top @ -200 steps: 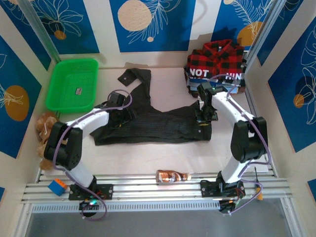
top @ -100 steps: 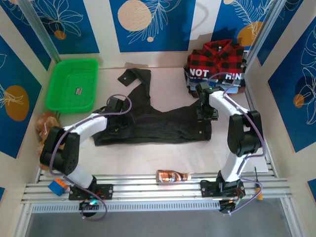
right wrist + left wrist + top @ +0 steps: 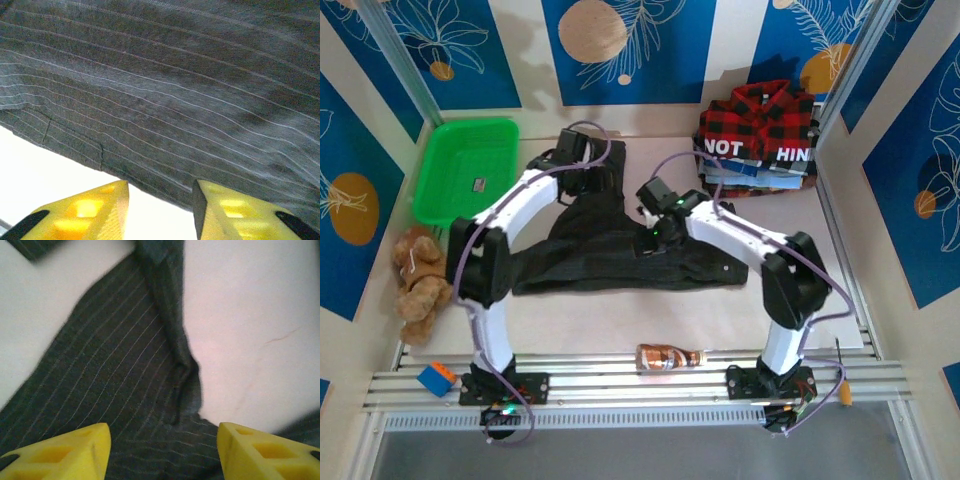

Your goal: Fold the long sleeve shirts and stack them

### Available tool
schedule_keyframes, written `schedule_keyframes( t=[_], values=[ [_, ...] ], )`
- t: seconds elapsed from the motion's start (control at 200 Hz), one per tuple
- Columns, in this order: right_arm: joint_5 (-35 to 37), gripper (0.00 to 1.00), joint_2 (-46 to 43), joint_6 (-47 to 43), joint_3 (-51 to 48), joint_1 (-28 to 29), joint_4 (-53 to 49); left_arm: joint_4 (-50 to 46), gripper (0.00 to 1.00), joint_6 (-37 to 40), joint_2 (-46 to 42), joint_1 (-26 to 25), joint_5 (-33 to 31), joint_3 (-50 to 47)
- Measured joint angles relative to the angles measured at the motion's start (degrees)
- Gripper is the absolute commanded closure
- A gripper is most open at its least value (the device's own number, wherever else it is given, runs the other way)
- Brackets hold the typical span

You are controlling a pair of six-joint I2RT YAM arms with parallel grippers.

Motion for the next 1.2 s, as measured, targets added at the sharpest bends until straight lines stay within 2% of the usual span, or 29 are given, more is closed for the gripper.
schedule_keyframes(
  t=[0.22, 0.48, 0.755, 0.93, 1.2],
  values=[
    [0.35, 0.69, 5.97, 3.1, 0.11, 3.56, 6.34, -3.52, 0.45, 3.21, 12.17, 0.0, 0.37, 9.62],
    [5.16, 0.73, 12.7, 6.88, 3.26, 5.11, 4.15, -6.1, 0.47, 4.92, 20.41, 0.28, -3.28, 20.9],
    [5.75, 0.73, 11.02, 10.25, 0.63, 5.11, 4.76, -8.52, 0.5, 4.44, 26.45, 2.14, -6.51, 28.59],
    [5.68, 0.73, 8.46, 11.76, -3.15, 5.27, 4.87, -8.94, 0.5, 3.52, 27.34, 5.09, -7.87, 29.99],
    [5.31, 0.73, 4.79, 14.21, -8.55, 6.62, 5.77, -10.23, 0.5, 2.51, 32.3, 8.81, -8.52, 38.49]
  ],
)
